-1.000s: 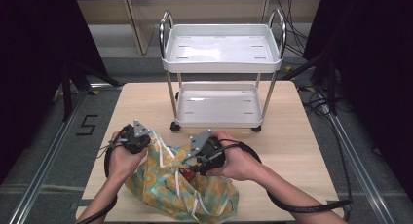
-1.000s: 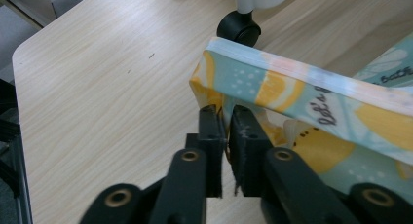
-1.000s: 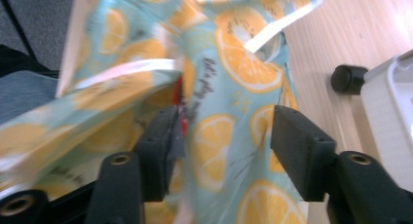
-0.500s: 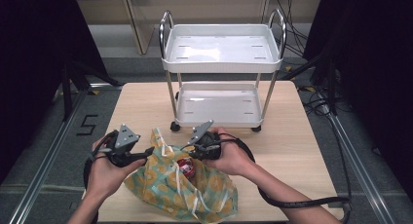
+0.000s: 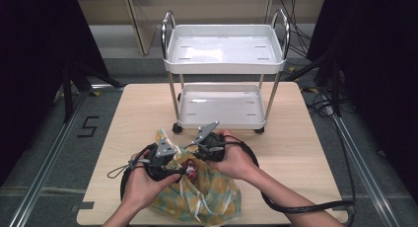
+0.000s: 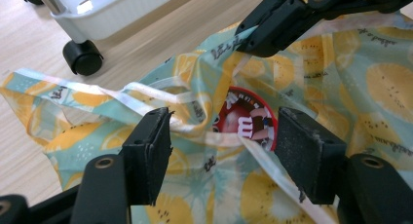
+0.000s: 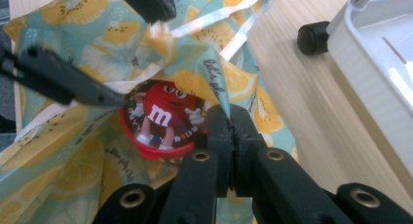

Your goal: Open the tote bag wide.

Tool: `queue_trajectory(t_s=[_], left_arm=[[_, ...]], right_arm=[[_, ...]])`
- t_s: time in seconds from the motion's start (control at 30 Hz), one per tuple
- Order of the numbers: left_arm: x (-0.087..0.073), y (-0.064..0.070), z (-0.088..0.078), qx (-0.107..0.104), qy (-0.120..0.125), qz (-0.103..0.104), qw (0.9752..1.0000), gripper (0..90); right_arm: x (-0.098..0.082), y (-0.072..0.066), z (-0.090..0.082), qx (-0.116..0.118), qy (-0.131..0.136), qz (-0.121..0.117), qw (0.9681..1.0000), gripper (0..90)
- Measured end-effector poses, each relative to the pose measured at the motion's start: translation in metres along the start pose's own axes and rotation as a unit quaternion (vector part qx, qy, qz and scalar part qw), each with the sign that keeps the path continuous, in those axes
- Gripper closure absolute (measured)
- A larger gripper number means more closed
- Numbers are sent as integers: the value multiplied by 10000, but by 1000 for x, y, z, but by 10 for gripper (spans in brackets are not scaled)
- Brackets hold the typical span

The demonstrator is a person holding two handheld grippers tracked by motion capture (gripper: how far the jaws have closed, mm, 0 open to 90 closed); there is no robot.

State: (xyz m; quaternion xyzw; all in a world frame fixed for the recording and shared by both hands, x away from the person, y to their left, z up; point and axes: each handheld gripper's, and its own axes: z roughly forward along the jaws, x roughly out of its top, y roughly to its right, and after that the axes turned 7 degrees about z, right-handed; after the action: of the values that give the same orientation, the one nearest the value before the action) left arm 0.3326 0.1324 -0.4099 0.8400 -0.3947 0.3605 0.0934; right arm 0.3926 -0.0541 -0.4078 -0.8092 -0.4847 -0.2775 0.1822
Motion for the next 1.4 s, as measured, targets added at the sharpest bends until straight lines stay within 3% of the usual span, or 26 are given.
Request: queue_trajectory(t_s=[0.03, 0.07, 0.13, 0.17, 0.2, 0.23, 0.3, 0.33, 0.37, 0.43, 0.5, 0.57, 0.7, 0.77, 0.8, 0.97, 1.0, 1.03, 1.07, 1.1, 1.17, 1.23, 1.27, 1.3, 1.33, 1.4], left_arm=[[1, 0, 1, 65, -35, 191, 9998, 370], [1, 4, 2, 88, -57, 1, 9999, 360], [2, 6, 4, 136, -51, -27, 9999, 354], [1, 10, 6, 173, -83, -185, 9996, 351], [1, 10, 7, 197, -93, -63, 9997, 351], [-1, 13, 9, 167, -242, -206, 9994, 355], [-3, 12, 11, 137, -353, -94, 9992, 370], [-3, 13, 12, 146, -386, -144, 9990, 389], [-4, 12, 12, 156, -425, -42, 9990, 416], [-6, 14, 12, 134, -473, -236, 9985, 484], [-7, 12, 9, 55, -518, -70, 9986, 531], [-11, 12, 8, 6, -543, -46, 9985, 590], [-18, 13, 7, -137, -680, -225, 9973, 667], [-20, 9, 8, -109, -639, -98, 9978, 678], [-21, 11, 8, -191, -635, -273, 9974, 685], [-22, 9, 8, -176, -593, -88, 9980, 739], [-23, 10, 7, -208, -607, -209, 9977, 761], [-23, 10, 7, -206, -592, -196, 9978, 795], [-23, 8, 6, -168, -535, -8, 9984, 836], [-23, 8, 5, -230, -550, 19, 9982, 868], [-25, 9, 3, -276, -543, -163, 9980, 892], [-27, 7, 1, -230, -524, -67, 9983, 895], [-29, 8, 0, -201, -538, -227, 9981, 896], [-32, 5, -3, -205, -553, -127, 9982, 896], [-33, 2, -6, -201, -586, -7, 9981, 896], [-40, 1, -11, -166, -549, -187, 9982, 896]], right_arm=[[0, 0, 0, -4, 11, 7, 10000, 899], [1, 0, 0, -9, 15, 52, 10000, 899], [1, 0, 0, -21, 29, 50, 10000, 899], [0, 0, 1, -32, 41, 61, 10000, 899], [0, 0, 1, -45, 35, 96, 9999, 900], [-1, -1, 1, -50, 35, 108, 9999, 900], [-1, 0, 1, -64, 20, 108, 9999, 899], [-1, -1, 1, -64, 53, 144, 9999, 899], [-1, 0, 0, -63, 43, 118, 9999, 899], [-1, -1, -1, -68, 55, 172, 9998, 899], [-1, 0, -2, -73, 31, 157, 9998, 898], [-1, 1, -1, -72, 38, 116, 9999, 897], [-1, 0, -1, -80, 38, 164, 9998, 896], [-1, 0, -1, -85, 36, 166, 9998, 896], [-1, 0, -1, -75, 50, 172, 9998, 897], [-1, 1, 0, -79, 55, 98, 9999, 898], [-1, 2, -1, -90, 57, 100, 9999, 898], [-1, 1, -1, -87, 52, 128, 9999, 899], [-2, 1, -1, -95, 53, 155, 9998, 899], [-2, 1, -1, -107, 60, 175, 9998, 900], [-2, 1, 0, -122, 101, 247, 9996, 900], [-1, 1, 1, -141, 123, 298, 9994, 900], [-1, 2, 1, -147, 144, 358, 9991, 900], [-1, 4, 2, -164, 172, 313, 9992, 900], [-2, 4, 3, -187, 184, 454, 9986, 900], [-3, 7, 4, -293, 183, 525, 9980, 900]])
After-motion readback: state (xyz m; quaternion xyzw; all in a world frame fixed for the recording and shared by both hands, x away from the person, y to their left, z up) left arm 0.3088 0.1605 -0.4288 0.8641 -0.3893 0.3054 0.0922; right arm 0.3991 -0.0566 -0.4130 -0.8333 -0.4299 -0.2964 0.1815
